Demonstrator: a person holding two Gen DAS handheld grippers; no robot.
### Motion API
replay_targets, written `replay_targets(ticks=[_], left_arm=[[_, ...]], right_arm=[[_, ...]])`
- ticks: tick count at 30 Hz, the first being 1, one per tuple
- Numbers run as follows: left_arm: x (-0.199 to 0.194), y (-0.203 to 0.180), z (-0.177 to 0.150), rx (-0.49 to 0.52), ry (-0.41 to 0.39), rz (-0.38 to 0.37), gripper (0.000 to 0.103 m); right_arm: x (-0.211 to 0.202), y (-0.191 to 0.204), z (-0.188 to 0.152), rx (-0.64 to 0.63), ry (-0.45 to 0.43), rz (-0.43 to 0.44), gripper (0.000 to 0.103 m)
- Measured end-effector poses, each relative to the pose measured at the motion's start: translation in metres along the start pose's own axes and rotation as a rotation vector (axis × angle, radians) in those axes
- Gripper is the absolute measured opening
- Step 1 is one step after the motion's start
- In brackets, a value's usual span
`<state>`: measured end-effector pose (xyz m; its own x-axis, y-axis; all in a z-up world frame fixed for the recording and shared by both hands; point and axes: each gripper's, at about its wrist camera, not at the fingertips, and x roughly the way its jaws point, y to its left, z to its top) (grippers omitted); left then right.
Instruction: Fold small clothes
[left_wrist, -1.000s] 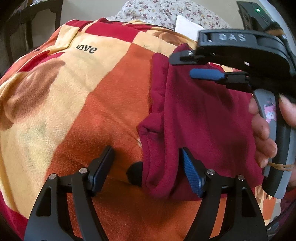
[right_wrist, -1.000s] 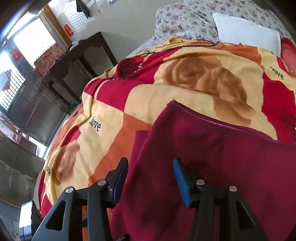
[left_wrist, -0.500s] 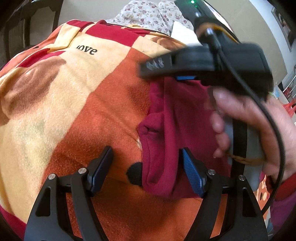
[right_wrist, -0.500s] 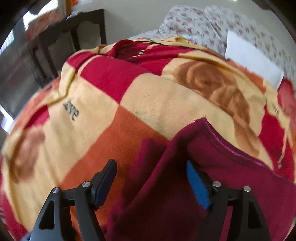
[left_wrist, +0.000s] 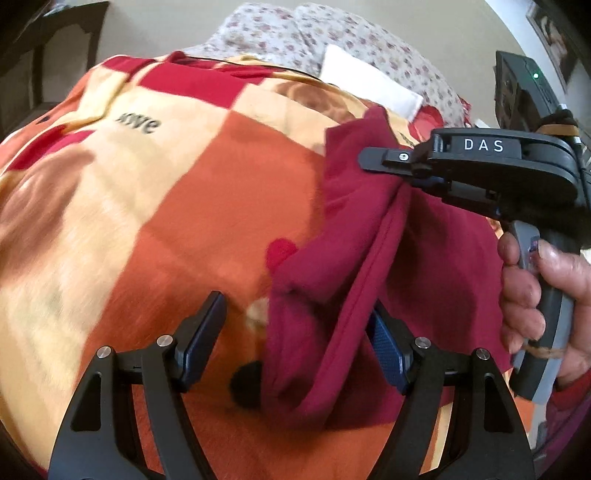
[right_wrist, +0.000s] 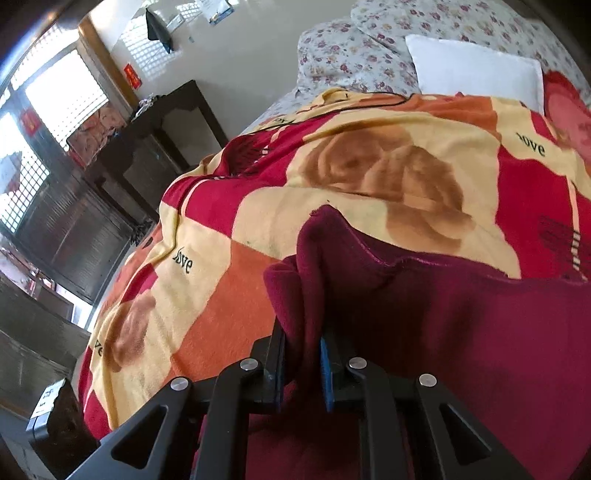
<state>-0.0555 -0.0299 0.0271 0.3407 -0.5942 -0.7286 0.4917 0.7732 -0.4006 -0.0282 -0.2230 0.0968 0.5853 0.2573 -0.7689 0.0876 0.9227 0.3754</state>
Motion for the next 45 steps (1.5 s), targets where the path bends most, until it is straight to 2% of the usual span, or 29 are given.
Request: replay_targets(ticks=[5,9,10,11,13,22,28,33,34,35,36,39,42,45], left_arm=[[0.012,0.004,0.008,-0.036,0.035,-0.075,0.075],[0.01,0.005,0.002,-0.046,0.008,-0.086,0.075],[0.009,0.003,-0.001,-0.039,0.004,-0.082,0.075],[0.008,0.001,-0.004,-0.034,0.003,-0.08,0.075],[0.009,-0.002,-0.004,-0.019,0.002,-0.073,0.075],[0.01,-0.002,-0.004,-0.024,0.006,-0.075,0.075],[0.005,-0.006,-0.009,-0.015,0.01,-0.059,0.075],[0.006,-0.012,-0.007,-0.014,0.017,-0.046,0.075],[0.008,-0.012,-0.004,-0.014,0.017,-0.045,0.075],[0.006,-0.013,-0.005,-0.014,0.015,-0.045,0.069],[0.005,-0.016,-0.004,-0.012,0.011,-0.038,0.051],[0.001,-0.021,-0.001,-0.001,0.013,-0.056,0.034],[-0.01,-0.03,0.0,0.013,-0.008,-0.051,0.026],[-0.024,-0.047,0.002,0.038,-0.024,-0.066,0.024]], right_arm=[[0.004,0.009,0.002,-0.041,0.017,-0.015,0.014],[0.019,0.019,0.003,-0.088,0.051,-0.066,0.014],[0.023,0.02,0.004,-0.094,0.063,-0.079,0.021],[0.029,0.023,0.006,-0.098,0.075,-0.105,0.033],[0.038,0.026,0.01,-0.099,0.088,-0.125,0.038],[0.05,0.028,0.019,-0.082,0.109,-0.151,0.045],[0.05,0.025,0.016,-0.083,0.09,-0.127,0.044],[0.043,0.017,0.014,-0.071,0.082,-0.072,0.019],[0.039,0.017,0.012,-0.071,0.075,-0.06,0.017],[0.034,0.016,0.011,-0.069,0.065,-0.049,0.016],[0.03,0.015,0.01,-0.065,0.055,-0.037,0.016],[0.015,0.011,0.006,-0.049,0.027,0.0,0.015],[-0.007,0.008,0.003,-0.048,-0.005,0.026,0.014],[-0.031,0.001,0.002,-0.043,-0.035,0.044,0.014]])
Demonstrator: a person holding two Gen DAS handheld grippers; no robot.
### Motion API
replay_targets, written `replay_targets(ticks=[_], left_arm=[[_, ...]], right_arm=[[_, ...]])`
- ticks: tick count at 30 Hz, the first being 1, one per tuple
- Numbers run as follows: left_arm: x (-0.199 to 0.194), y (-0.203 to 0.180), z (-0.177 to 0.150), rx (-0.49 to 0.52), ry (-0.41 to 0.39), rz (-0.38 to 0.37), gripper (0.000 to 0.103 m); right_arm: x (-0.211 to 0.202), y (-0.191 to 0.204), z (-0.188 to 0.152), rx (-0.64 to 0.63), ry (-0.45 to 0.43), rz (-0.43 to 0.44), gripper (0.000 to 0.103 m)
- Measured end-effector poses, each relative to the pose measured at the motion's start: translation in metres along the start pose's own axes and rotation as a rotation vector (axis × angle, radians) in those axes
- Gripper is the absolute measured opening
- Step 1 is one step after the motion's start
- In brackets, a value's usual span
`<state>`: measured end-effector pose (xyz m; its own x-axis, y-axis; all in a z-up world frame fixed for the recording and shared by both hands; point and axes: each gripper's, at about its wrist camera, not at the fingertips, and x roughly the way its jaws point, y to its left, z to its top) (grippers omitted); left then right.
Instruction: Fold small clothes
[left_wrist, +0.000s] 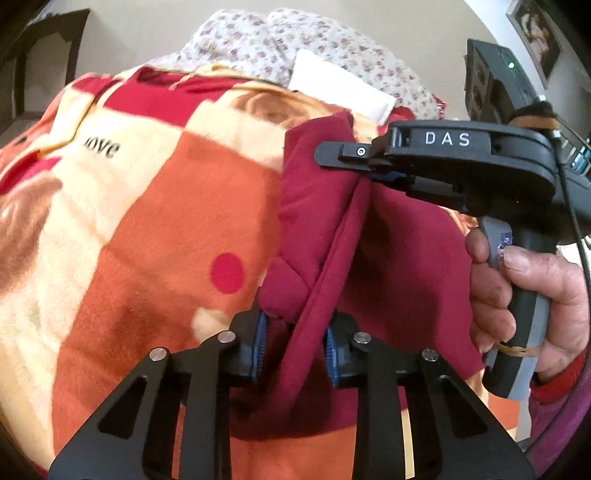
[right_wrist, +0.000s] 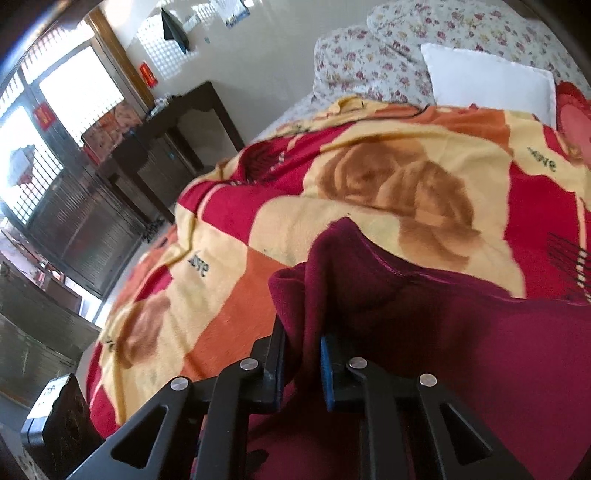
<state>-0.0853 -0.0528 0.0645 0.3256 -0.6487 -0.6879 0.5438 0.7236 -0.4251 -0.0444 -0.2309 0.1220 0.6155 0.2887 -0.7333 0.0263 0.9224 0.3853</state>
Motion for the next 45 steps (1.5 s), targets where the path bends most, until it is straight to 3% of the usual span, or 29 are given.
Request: replay_targets(ticks=[5,9,16,21,24,28,30,32,35,38,40,42,45], left_arm=[[-0.019,-0.047,0.009,0.062,-0.017,-0.056,0.023],[-0.025,-0.1,0.019,0.144,-0.017,-0.121,0.023],[-0.004,-0.191,0.01,0.271,0.017,-0.221,0.023],[0.04,-0.244,-0.015,0.348,0.089,-0.221,0.023],[0.072,-0.254,-0.022,0.36,0.129,-0.192,0.023],[0.084,-0.257,-0.03,0.329,0.185,-0.158,0.023],[0.078,-0.256,-0.028,0.305,0.199,-0.176,0.03],[0.065,-0.255,-0.025,0.313,0.186,-0.192,0.035],[0.033,-0.247,-0.02,0.363,0.146,-0.204,0.051],[0.012,-0.228,-0.022,0.385,0.078,-0.15,0.055],[0.014,-0.213,-0.02,0.401,0.046,-0.057,0.055],[0.027,-0.197,-0.019,0.378,0.071,0.024,0.055],[0.041,-0.186,-0.024,0.343,0.089,0.045,0.055]], right_arm=[[-0.047,-0.016,0.002,0.006,-0.062,0.01,0.014],[-0.095,-0.036,0.002,-0.019,-0.11,-0.033,0.014],[-0.175,-0.094,-0.022,-0.021,-0.148,-0.171,0.014],[-0.197,-0.154,-0.058,0.078,-0.143,-0.235,0.013],[-0.183,-0.182,-0.073,0.129,-0.122,-0.297,0.013],[-0.158,-0.201,-0.082,0.164,-0.081,-0.318,0.013],[-0.154,-0.206,-0.083,0.169,-0.101,-0.321,0.013],[-0.155,-0.208,-0.084,0.183,-0.11,-0.318,0.013],[-0.162,-0.209,-0.085,0.206,-0.122,-0.301,0.014],[-0.186,-0.201,-0.093,0.23,-0.151,-0.304,0.02],[-0.205,-0.187,-0.101,0.215,-0.179,-0.253,0.02],[-0.22,-0.168,-0.112,0.194,-0.204,-0.173,0.02],[-0.223,-0.143,-0.126,0.133,-0.196,-0.075,0.02]])
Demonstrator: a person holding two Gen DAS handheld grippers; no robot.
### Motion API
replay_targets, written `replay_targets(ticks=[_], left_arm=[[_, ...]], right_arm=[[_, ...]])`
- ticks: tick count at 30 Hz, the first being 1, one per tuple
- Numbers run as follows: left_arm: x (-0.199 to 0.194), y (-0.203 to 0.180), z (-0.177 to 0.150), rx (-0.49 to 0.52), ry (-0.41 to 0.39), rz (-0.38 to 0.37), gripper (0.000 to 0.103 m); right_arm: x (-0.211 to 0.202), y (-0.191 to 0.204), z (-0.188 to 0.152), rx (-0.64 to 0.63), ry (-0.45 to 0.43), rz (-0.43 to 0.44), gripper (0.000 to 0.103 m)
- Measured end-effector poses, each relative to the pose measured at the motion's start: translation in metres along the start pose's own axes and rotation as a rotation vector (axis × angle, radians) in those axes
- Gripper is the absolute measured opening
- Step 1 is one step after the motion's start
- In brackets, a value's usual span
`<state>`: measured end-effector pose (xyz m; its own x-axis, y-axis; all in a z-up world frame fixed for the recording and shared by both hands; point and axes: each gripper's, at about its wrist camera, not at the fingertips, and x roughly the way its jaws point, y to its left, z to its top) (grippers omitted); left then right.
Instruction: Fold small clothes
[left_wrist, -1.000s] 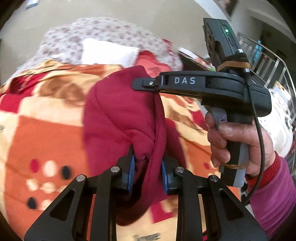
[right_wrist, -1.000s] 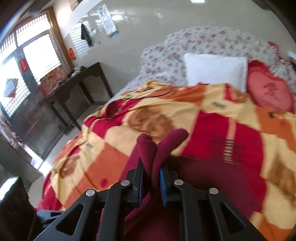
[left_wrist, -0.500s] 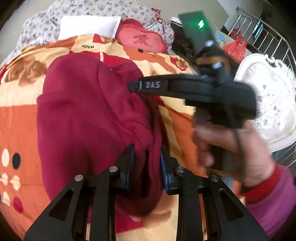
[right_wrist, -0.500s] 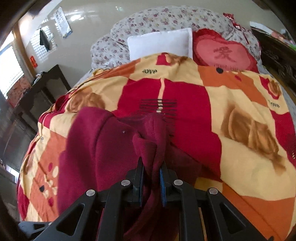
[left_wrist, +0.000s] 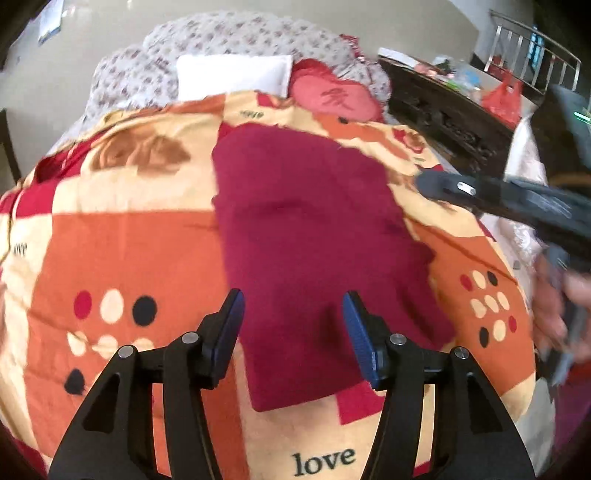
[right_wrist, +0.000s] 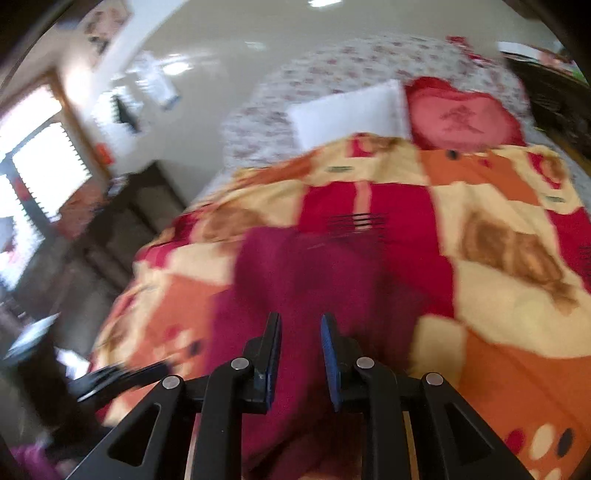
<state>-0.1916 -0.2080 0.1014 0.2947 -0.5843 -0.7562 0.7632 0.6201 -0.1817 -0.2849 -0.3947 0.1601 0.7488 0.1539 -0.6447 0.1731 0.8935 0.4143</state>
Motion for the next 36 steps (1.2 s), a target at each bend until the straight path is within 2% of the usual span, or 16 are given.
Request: replay_targets(ticks=[2,4,6,7,11,13,16,18,19,22,24,25,26,29,33,36], left_arm=[[0.01,-0.001,-0.005,0.006,0.011,0.02,0.055],[0.016,-0.006,-0.014,0.023,0.037,0.041,0.055],[0.022,-0.01,-0.02,0.042,0.062,0.06,0.055],[0.025,-0.013,-0.022,0.052,0.062,0.069,0.055],[0.027,-0.019,-0.024,0.081,0.053,0.109,0.055],[0.024,-0.018,-0.024,0.072,0.049,0.103,0.055],[0.014,-0.015,-0.021,0.037,0.015,0.1,0.055],[0.01,-0.016,-0.018,0.018,-0.01,0.079,0.055],[0.01,-0.017,-0.017,0.015,-0.01,0.074,0.055],[0.016,-0.023,-0.015,0.025,0.011,0.082,0.055],[0.021,-0.025,-0.015,0.031,0.017,0.094,0.055],[0.023,-0.025,-0.015,0.032,0.016,0.098,0.055],[0.024,-0.025,-0.014,0.032,0.014,0.098,0.055],[0.027,-0.024,-0.012,0.017,0.008,0.087,0.055],[0.033,-0.026,-0.011,0.018,0.014,0.085,0.055],[0.035,-0.03,-0.011,0.038,0.021,0.105,0.061]], right_arm=[[0.01,0.01,-0.015,-0.049,0.053,0.007,0.02],[0.028,0.006,-0.031,-0.091,0.112,-0.104,0.02],[0.044,-0.009,-0.045,-0.11,0.16,-0.263,0.018],[0.046,-0.016,-0.048,-0.099,0.168,-0.302,0.019],[0.033,-0.034,-0.05,0.015,0.113,-0.18,0.02],[0.02,-0.028,-0.045,0.004,0.081,-0.2,0.02],[0.004,-0.028,-0.031,0.034,-0.006,-0.207,0.027],[0.008,-0.031,-0.019,0.066,-0.038,-0.208,0.043],[0.011,-0.033,-0.011,0.076,-0.044,-0.222,0.049],[0.039,-0.047,0.007,0.141,-0.009,-0.224,0.049],[0.054,-0.054,0.014,0.157,-0.001,-0.17,0.035],[0.059,-0.053,0.018,0.136,-0.005,-0.208,0.019],[0.061,-0.052,0.022,0.114,-0.017,-0.241,0.01],[0.061,-0.052,0.03,0.066,-0.047,-0.276,0.008],[0.077,-0.065,0.028,0.049,-0.003,-0.348,0.008],[0.069,-0.07,0.025,0.083,-0.013,-0.315,0.008]])
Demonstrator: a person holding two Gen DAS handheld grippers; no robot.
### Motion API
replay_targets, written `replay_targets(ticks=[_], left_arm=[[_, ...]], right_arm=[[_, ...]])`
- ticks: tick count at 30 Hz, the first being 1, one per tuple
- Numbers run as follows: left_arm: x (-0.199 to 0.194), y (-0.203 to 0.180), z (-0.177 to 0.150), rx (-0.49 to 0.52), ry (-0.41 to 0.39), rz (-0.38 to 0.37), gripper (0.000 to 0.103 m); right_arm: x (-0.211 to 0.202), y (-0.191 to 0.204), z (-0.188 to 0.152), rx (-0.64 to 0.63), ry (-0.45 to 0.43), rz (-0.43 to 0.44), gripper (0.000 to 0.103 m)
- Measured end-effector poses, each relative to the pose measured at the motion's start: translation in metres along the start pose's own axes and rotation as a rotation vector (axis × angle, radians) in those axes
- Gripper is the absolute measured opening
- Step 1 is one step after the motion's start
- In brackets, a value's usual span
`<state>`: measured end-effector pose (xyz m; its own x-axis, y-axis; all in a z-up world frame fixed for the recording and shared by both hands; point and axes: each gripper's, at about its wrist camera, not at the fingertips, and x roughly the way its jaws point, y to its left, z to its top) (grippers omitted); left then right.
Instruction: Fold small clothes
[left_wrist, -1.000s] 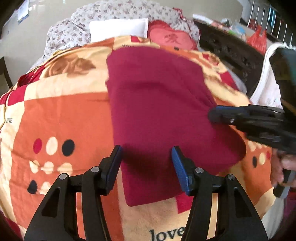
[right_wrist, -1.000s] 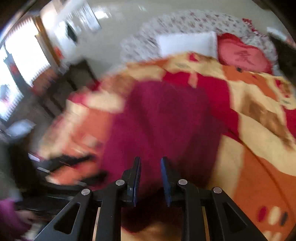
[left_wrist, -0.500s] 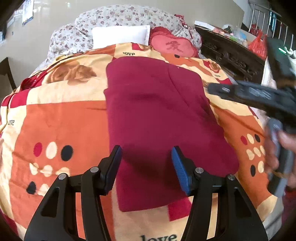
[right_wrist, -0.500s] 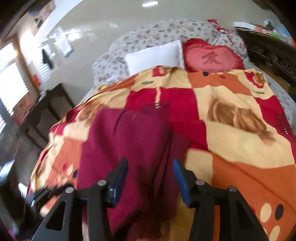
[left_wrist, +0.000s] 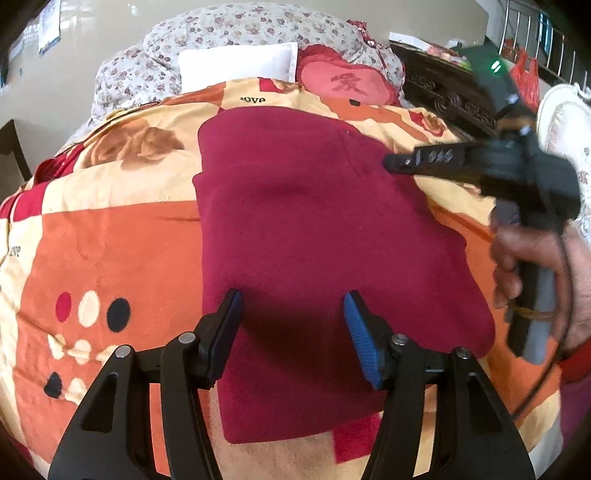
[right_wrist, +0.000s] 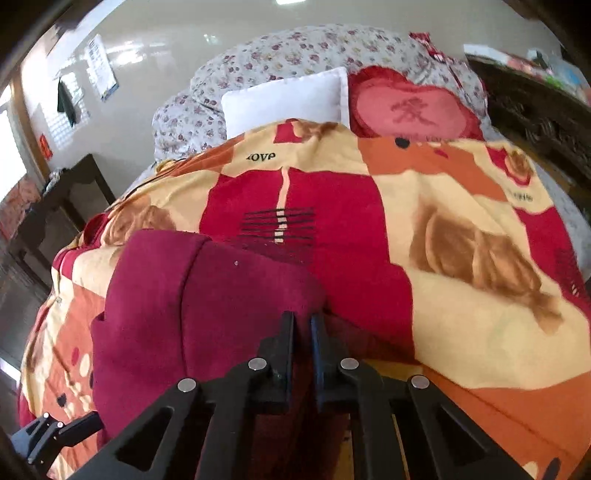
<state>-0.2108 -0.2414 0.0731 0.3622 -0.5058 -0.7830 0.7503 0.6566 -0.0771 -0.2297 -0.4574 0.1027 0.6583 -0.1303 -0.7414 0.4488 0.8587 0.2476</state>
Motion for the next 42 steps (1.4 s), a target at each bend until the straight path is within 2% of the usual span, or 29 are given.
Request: replay_targets(ticks=[3,7,9,12,15,18,19,21,24,25,26,28,31,33,37,40,42], left_arm=[[0.001,0.0,-0.001,-0.002,0.006,0.003,0.062],[0.0,0.0,-0.003,-0.006,0.002,0.004,0.062],[0.0,-0.001,-0.003,-0.003,0.001,0.009,0.062],[-0.001,0.0,-0.004,-0.009,0.004,0.011,0.062],[-0.002,0.002,-0.004,-0.01,0.01,0.014,0.062],[-0.003,0.004,-0.005,-0.019,0.02,0.019,0.062],[-0.004,0.005,-0.005,-0.021,0.024,0.019,0.062],[-0.006,0.009,-0.005,-0.029,0.033,0.012,0.062],[-0.01,0.021,-0.006,-0.081,0.031,-0.047,0.062],[-0.011,0.025,-0.006,-0.103,0.023,-0.075,0.062],[-0.013,0.03,-0.006,-0.126,0.011,-0.105,0.062],[-0.011,0.041,-0.004,-0.172,-0.001,-0.152,0.064],[-0.002,0.054,0.0,-0.22,0.0,-0.206,0.067],[0.005,0.058,0.003,-0.225,0.004,-0.236,0.073],[0.025,0.07,0.007,-0.287,0.028,-0.289,0.08],[0.046,0.077,0.008,-0.359,0.075,-0.337,0.081],[0.054,0.074,0.007,-0.378,0.081,-0.374,0.081]], right_arm=[[-0.025,0.004,-0.002,0.013,-0.011,0.032,0.011],[-0.063,0.027,-0.019,-0.051,-0.022,0.121,0.012],[-0.069,0.037,-0.031,-0.079,-0.005,0.144,0.012],[-0.063,0.043,-0.05,-0.104,0.02,0.142,0.012],[-0.04,0.033,-0.064,-0.091,0.065,0.059,0.012],[-0.025,0.014,-0.074,-0.02,0.077,0.085,0.016],[-0.027,0.01,-0.073,0.005,0.076,0.089,0.02],[-0.038,0.012,-0.072,0.017,0.067,0.101,0.02],[-0.061,0.017,-0.074,-0.004,0.023,0.097,0.027],[-0.066,0.015,-0.074,0.006,-0.005,0.099,0.039],[-0.069,0.012,-0.075,0.022,-0.026,0.102,0.058],[-0.064,0.004,-0.073,0.063,-0.045,0.114,0.071],[-0.041,-0.006,-0.071,0.11,0.007,0.138,0.071],[-0.023,-0.014,-0.069,0.156,0.044,0.173,0.071],[-0.001,-0.025,-0.068,0.269,0.064,0.309,0.071],[0.006,-0.016,-0.065,0.236,0.063,0.316,0.074],[0.009,-0.009,-0.064,0.206,0.069,0.312,0.071]])
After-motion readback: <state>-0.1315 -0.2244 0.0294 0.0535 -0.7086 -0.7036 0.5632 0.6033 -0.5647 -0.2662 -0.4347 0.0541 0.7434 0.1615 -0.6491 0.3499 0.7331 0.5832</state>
